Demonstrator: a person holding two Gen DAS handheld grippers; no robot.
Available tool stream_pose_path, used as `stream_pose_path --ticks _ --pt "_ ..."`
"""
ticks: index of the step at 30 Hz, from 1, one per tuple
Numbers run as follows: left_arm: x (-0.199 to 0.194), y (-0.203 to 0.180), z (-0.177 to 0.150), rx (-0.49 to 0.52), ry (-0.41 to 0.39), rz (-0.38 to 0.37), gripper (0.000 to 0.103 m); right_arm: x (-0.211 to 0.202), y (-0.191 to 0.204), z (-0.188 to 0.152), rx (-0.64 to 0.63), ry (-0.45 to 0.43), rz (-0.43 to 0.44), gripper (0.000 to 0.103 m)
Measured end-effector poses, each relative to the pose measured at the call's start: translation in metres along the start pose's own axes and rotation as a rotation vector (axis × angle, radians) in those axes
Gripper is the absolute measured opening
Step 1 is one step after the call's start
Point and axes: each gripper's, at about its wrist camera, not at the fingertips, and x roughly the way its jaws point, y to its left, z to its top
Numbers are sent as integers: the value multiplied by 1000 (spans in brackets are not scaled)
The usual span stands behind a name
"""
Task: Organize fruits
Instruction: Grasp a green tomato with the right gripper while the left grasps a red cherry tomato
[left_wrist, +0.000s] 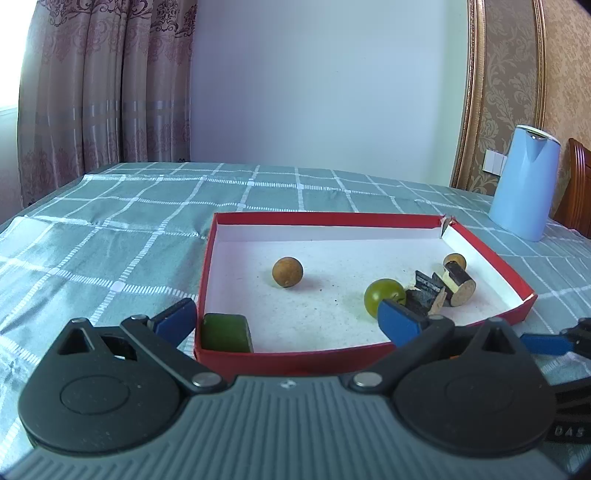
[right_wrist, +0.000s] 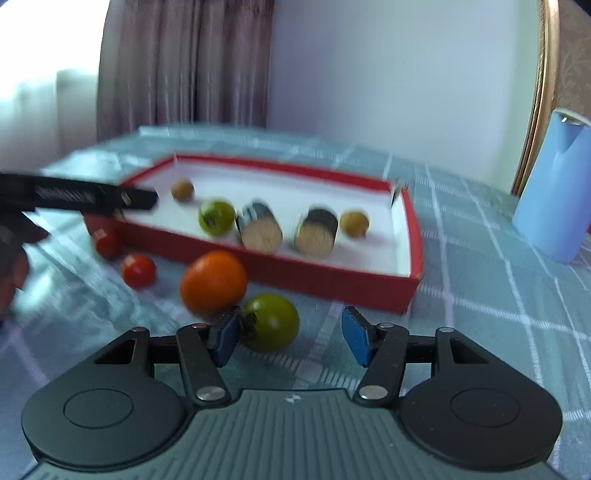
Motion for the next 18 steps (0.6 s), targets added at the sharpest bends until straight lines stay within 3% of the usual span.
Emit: stream_pose_path --ticks 4,5,7,11,12,13,15,18 --pt "-12 10 -3 -9 -7 -15 103 0 -1 -2 5 1 -2 61" --pt "-17 13 -5 -7 -5 -19 103 1 -2 -2 12 5 -12 65" --pt "-26 18 -10 -5 -4 -3 103 4 -9 -1 56 24 -31 85" --pt "-34 19 -18 11 20 28 103 5 -19 -3 107 29 1 85" --pt "-33 16 -20 24 26 47 103 4 -17 -2 96 25 0 81" --pt "-32 13 -22 44 42 63 100 2 -16 -2 87 14 24 64" --pt "-32 6 -25 76 49 71 93 -1 -13 -3 66 -1 58 44" --pt "-29 -7 -29 122 49 100 88 -2 -10 -3 45 -6 72 33"
